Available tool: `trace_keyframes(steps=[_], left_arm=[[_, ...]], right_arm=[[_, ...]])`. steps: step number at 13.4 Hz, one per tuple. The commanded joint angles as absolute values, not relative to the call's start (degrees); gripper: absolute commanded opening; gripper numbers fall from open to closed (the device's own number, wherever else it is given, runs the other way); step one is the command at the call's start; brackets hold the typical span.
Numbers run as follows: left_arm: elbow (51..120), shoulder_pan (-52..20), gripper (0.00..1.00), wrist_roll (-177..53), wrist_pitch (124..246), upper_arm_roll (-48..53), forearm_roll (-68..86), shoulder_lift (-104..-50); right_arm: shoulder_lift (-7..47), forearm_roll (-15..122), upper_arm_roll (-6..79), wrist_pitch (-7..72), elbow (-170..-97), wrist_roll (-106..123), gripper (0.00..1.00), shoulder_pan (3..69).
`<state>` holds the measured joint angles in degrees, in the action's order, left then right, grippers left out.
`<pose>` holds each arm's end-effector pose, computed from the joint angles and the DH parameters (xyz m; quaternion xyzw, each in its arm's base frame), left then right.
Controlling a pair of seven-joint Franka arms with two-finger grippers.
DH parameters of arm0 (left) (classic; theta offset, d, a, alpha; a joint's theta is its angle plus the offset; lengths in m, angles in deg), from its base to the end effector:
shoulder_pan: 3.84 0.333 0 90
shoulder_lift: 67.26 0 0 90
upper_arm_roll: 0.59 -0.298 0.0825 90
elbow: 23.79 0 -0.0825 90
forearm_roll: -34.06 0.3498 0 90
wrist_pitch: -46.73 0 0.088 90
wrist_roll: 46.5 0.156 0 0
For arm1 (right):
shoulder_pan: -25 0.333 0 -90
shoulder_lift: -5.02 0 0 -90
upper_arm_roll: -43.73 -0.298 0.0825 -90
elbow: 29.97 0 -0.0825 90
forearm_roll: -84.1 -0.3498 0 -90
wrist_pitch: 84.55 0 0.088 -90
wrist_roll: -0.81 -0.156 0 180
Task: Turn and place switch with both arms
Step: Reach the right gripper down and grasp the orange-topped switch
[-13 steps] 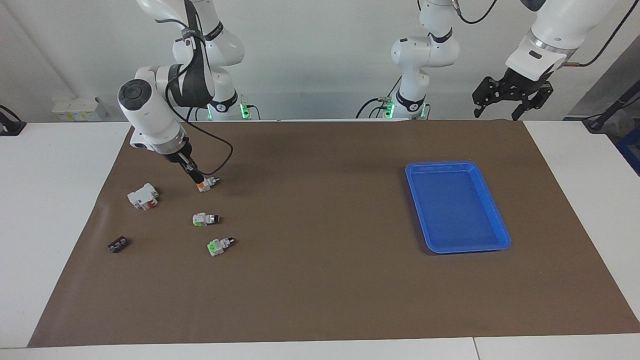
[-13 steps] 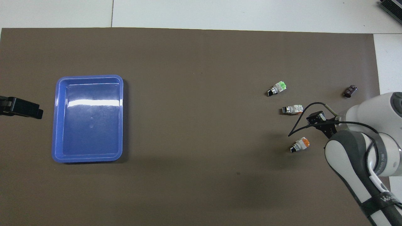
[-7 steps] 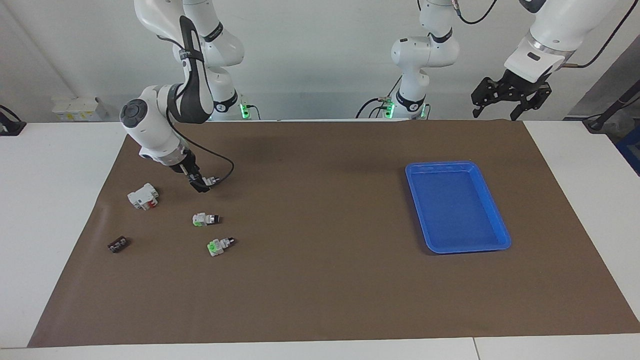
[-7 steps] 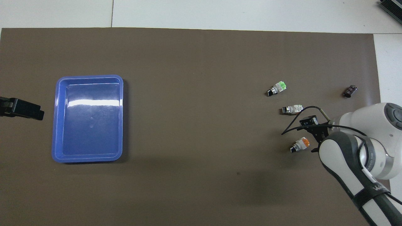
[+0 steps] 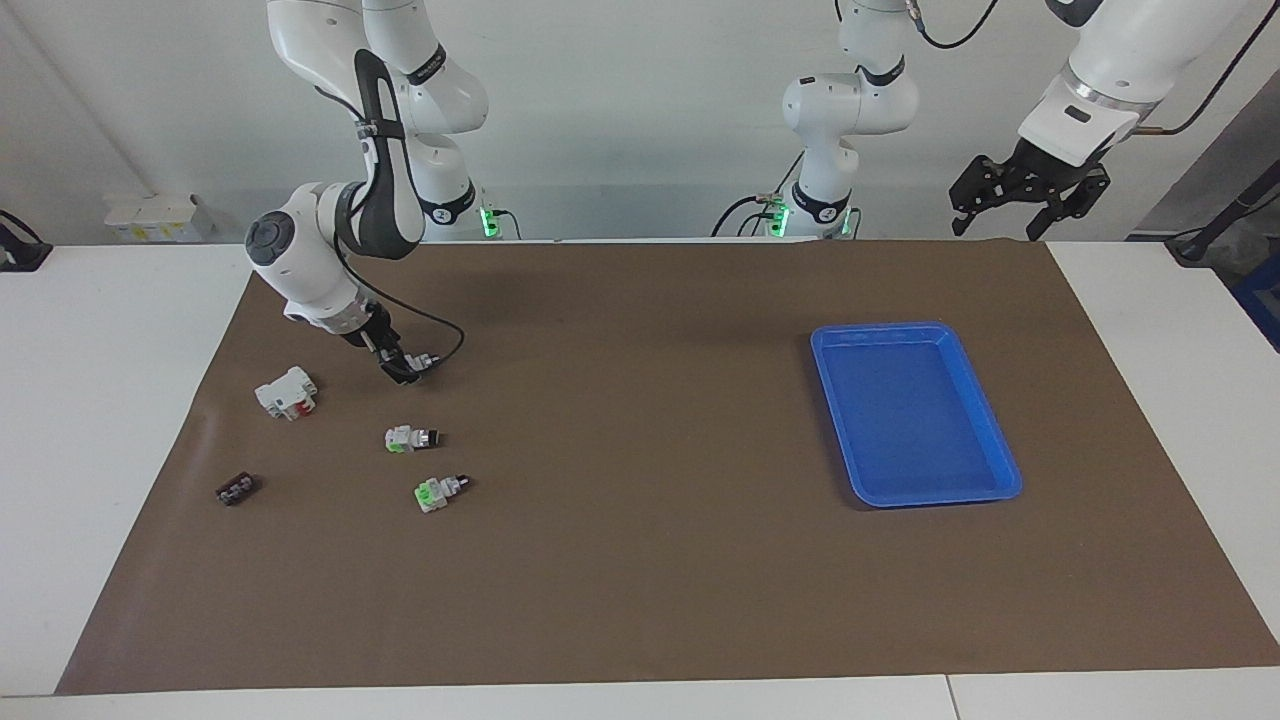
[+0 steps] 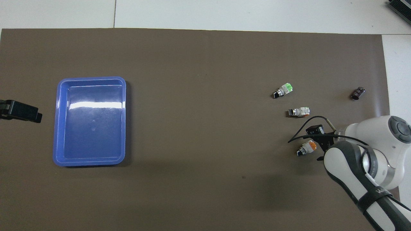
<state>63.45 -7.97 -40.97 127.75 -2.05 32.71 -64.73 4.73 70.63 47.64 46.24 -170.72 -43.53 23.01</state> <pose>0.4870 -0.0264 0.5875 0.9967 -0.0729 -0.0319 0.0131 0.4283 -0.0300 0.2467 -0.8604 0.4960 0.1061 0.0500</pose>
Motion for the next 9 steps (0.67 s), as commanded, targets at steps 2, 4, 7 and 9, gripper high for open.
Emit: trace_keyframes(steps=[2,4,7,9], left_arm=[[64.9,-7.9,1.0,-41.8,127.3,-2.2,32.2,-63.2],[64.9,-7.9,1.0,-41.8,127.3,-2.2,32.2,-63.2],[64.9,-7.9,1.0,-41.8,127.3,-2.2,32.2,-63.2],[64.9,-7.9,1.0,-41.8,127.3,-2.2,32.2,-63.2]], right_arm=[[3.4,66.5,47.2,48.1,-173.2,-39.3,1.0,21.3],[3.4,65.5,47.2,48.1,-173.2,-39.3,1.0,22.0],[3.4,64.5,47.2,48.0,-173.4,-37.0,0.27,22.1],[3.4,64.5,47.2,48.1,-173.4,-35.3,0.0,23.2]])
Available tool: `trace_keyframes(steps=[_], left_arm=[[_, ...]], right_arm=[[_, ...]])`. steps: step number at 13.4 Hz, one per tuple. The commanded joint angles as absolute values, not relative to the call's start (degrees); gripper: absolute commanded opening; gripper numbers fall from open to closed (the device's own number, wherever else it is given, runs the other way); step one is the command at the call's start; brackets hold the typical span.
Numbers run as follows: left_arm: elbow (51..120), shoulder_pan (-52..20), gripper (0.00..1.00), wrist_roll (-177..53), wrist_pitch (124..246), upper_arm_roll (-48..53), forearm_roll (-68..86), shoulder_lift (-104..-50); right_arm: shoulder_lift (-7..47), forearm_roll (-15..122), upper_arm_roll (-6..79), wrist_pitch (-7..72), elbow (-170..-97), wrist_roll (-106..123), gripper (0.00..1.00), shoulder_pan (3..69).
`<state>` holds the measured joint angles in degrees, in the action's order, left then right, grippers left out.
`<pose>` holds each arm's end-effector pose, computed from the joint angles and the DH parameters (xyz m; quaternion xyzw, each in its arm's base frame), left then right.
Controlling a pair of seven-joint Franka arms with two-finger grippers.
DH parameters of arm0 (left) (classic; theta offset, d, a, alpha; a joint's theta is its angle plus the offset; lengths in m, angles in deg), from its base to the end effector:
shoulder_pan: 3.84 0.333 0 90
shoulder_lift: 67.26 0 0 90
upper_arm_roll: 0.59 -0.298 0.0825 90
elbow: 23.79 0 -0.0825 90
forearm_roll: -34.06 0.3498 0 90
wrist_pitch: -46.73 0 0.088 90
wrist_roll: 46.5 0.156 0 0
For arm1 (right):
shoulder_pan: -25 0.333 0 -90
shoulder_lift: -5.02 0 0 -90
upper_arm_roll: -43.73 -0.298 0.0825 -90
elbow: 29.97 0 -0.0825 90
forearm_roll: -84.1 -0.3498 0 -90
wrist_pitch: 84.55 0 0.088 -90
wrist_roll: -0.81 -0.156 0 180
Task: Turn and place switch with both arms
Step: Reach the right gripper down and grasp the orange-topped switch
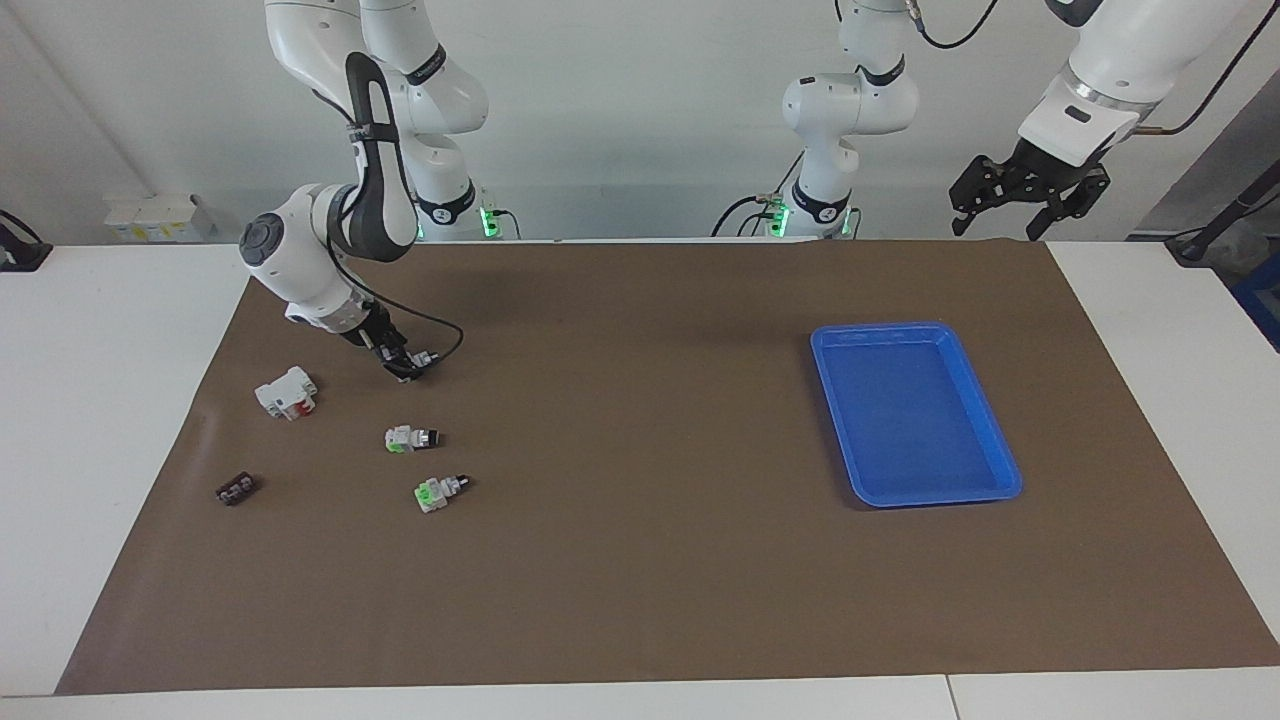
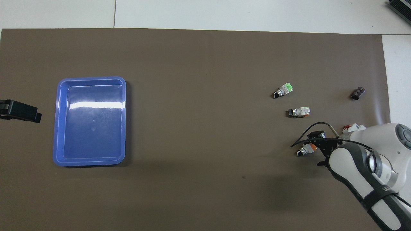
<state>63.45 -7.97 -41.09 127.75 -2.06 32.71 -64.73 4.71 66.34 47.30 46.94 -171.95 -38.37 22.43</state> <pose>0.4870 -0.0263 0.5875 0.9968 -0.0718 -0.0319 0.0130 0.4233 -0.0275 0.2408 -0.8649 0.4826 0.1143 0.0769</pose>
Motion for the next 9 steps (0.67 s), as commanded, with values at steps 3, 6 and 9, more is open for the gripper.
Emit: trace_keyframes(steps=[3,6,9], left_arm=[[64.9,-7.9,1.0,-41.8,127.3,-2.2,32.2,-63.2],[64.9,-7.9,1.0,-41.8,127.3,-2.2,32.2,-63.2],[64.9,-7.9,1.0,-41.8,127.3,-2.2,32.2,-63.2]], right_arm=[[3.4,64.4,47.1,46.2,-172.9,-34.4,0.0,23.8],[2.0,59.1,46.9,34.2,-167.6,-37.9,0.0,26.0],[0.6,54.1,45.1,28.1,-162.3,-49.8,0.0,30.2]])
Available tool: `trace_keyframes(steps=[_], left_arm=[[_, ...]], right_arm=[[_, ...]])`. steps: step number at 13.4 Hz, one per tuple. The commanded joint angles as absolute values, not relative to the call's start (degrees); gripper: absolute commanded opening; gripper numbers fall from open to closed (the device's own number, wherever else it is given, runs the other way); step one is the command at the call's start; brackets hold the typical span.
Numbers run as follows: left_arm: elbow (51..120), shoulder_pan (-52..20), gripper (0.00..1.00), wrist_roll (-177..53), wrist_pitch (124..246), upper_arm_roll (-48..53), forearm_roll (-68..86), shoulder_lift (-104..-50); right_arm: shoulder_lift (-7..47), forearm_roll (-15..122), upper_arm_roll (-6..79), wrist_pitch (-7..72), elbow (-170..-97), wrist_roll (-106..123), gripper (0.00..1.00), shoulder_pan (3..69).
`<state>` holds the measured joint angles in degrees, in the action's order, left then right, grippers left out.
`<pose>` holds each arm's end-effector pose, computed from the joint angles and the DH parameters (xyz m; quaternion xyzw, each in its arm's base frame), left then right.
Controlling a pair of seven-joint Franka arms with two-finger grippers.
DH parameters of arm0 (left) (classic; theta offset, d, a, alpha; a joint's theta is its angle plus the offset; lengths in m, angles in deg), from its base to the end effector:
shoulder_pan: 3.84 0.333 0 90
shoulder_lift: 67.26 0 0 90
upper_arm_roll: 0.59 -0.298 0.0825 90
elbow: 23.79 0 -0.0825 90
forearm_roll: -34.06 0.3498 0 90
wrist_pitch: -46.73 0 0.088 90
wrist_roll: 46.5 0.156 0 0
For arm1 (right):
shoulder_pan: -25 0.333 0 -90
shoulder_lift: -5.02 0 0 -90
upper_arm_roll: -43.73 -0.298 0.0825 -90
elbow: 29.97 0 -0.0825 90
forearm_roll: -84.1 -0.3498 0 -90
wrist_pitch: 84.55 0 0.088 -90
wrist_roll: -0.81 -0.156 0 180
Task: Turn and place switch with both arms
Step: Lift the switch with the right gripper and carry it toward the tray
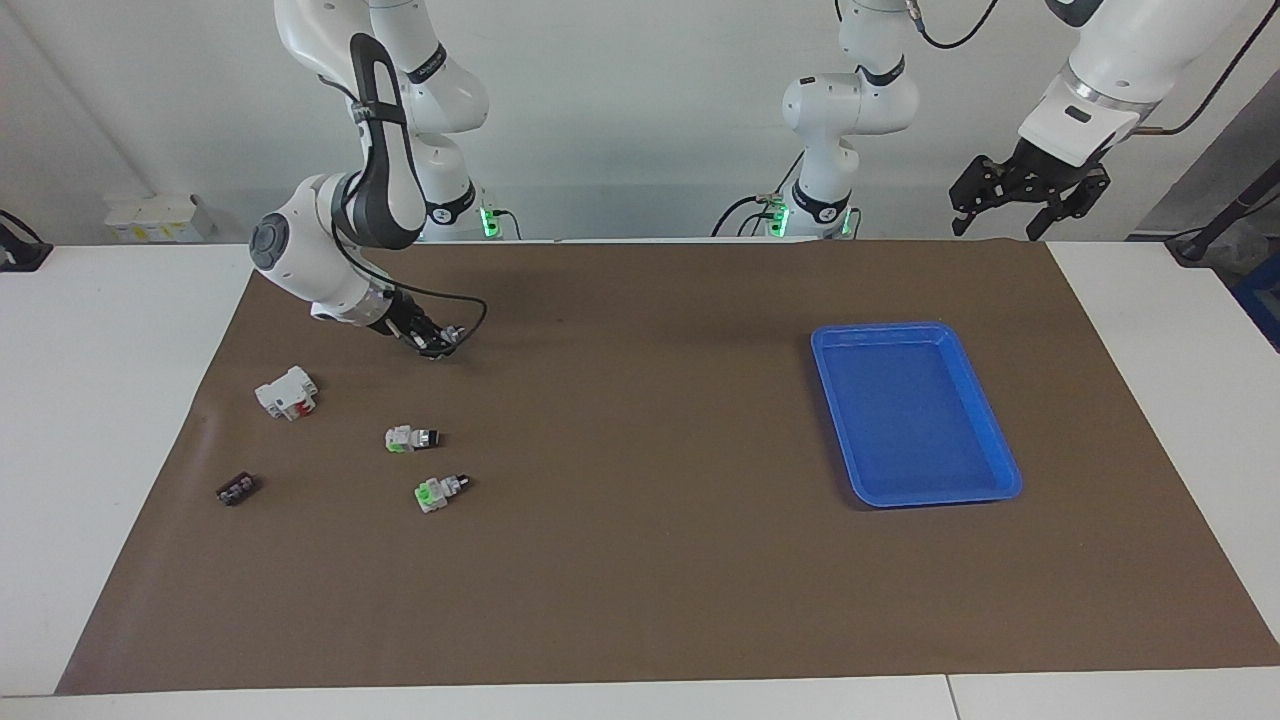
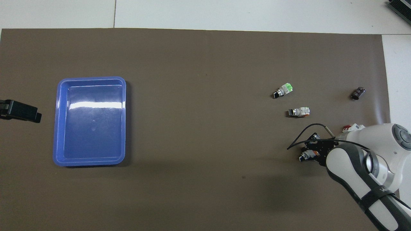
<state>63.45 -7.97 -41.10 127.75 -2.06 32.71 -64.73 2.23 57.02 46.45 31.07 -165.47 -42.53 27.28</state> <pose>0.4870 -0.0263 0.5875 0.9968 -0.0717 -0.0319 0.0130 0.4271 0.0436 0.2914 -0.8429 0.4802 0.2059 0.1284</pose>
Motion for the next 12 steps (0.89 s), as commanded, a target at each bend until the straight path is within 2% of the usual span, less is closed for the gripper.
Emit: trace_keyframes(steps=[1,3,7,12], left_arm=[[64.9,-7.9,1.0,-41.8,127.3,-2.2,32.2,-63.2],[64.9,-7.9,1.0,-41.8,127.3,-2.2,32.2,-63.2],[64.9,-7.9,1.0,-41.8,127.3,-2.2,32.2,-63.2],[65.4,-8.3,1.0,-42.1,126.9,-1.9,32.2,-62.7]], right_arm=[[0.2,53.7,44.6,27.7,-160.8,-54.4,0.0,33.4],[0.9,49.3,44.4,27.1,-155.9,-66.3,0.0,40.0],[3.4,37.4,44.3,25.4,-146.0,-79.1,0.0,44.6],[8.4,32.3,43.6,26.6,-130.9,-97.7,0.0,51.4]])
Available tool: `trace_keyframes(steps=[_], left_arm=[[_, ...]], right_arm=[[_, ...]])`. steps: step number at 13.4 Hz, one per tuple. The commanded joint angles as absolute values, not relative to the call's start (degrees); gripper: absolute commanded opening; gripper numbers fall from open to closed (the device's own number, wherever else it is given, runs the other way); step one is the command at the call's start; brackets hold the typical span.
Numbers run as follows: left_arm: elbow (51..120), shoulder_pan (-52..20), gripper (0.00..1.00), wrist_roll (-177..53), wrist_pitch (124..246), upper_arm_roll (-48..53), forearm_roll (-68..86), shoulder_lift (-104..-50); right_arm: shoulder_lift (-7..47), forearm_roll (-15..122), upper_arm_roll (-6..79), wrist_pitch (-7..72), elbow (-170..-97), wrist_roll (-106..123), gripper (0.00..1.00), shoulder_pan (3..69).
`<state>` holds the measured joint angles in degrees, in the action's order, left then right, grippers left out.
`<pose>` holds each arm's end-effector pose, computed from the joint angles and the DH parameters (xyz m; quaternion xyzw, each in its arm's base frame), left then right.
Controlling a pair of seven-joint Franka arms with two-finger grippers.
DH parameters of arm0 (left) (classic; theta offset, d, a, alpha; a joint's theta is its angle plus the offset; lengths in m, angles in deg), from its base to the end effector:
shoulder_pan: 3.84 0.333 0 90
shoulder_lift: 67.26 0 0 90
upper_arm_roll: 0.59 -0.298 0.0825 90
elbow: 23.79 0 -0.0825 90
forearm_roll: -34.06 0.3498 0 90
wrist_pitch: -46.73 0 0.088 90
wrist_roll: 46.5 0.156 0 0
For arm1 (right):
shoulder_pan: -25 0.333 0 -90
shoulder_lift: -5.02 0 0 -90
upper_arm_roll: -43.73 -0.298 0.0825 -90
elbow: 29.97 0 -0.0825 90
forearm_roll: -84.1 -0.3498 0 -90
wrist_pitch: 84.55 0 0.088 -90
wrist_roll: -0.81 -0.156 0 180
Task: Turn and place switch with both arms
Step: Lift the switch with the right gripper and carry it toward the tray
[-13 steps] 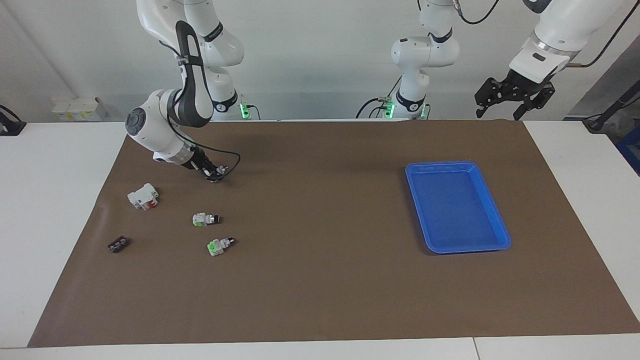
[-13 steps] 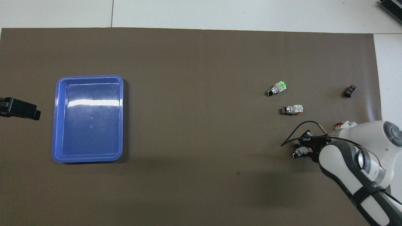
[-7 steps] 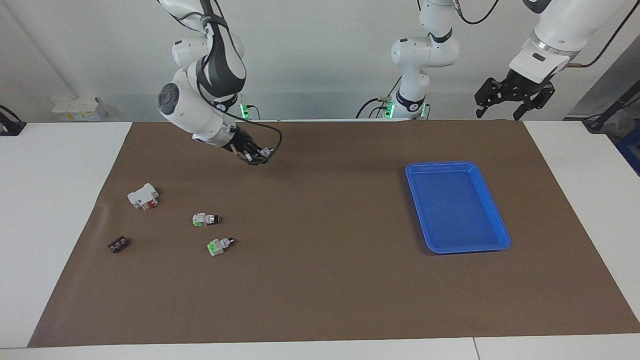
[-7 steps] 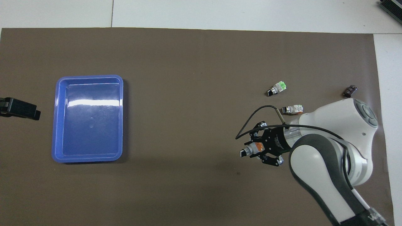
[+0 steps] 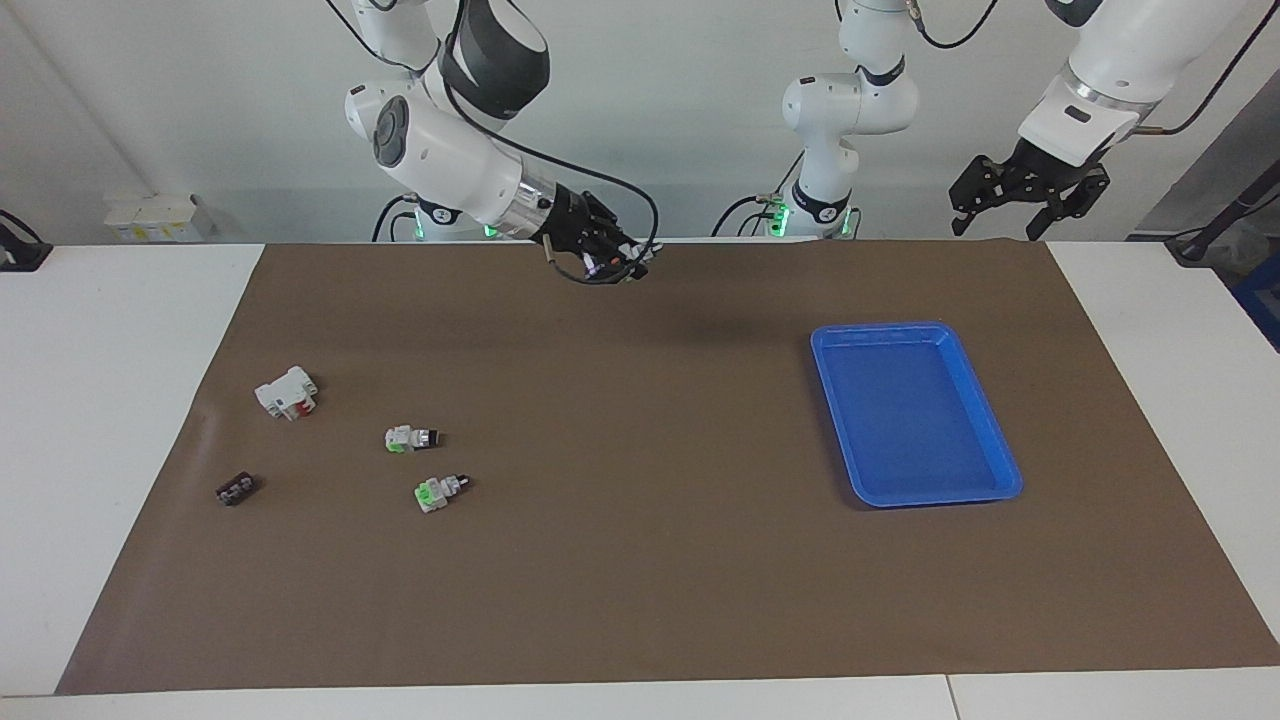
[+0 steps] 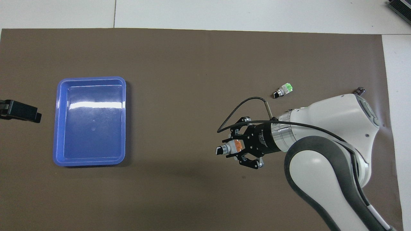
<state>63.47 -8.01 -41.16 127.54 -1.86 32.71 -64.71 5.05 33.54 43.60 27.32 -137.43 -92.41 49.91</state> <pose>0.4862 -0.0284 0.5872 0.9967 -0.0733 -0.0338 0.0129 0.4644 0.3124 0.4946 -0.6677 0.6255 0.3274 0.2360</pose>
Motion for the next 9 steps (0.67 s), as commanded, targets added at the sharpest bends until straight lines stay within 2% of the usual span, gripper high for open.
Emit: trace_keyframes(steps=[1,3,5,9], left_arm=[[65.9,-8.2,1.0,-41.8,126.8,-1.9,32.2,-62.5],[65.9,-8.6,1.0,-41.8,127.5,-1.6,30.5,-62.4],[66.0,-7.9,1.0,-42.4,127.0,-2.5,21.7,-62.3],[66.0,-7.8,1.0,-41.5,125.0,-2.8,12.1,-62.2]], right_arm=[[8.5,31.1,43.6,26.5,-129.7,-98.1,0.0,51.5],[8.4,26.9,43.6,26.8,-128.7,-98.2,0.0,51.5],[8.5,26.5,43.6,29.2,-126.4,-100.3,0.0,51.6],[9.5,26.4,40.6,38.9,-124.5,-102.1,0.0,53.6]])
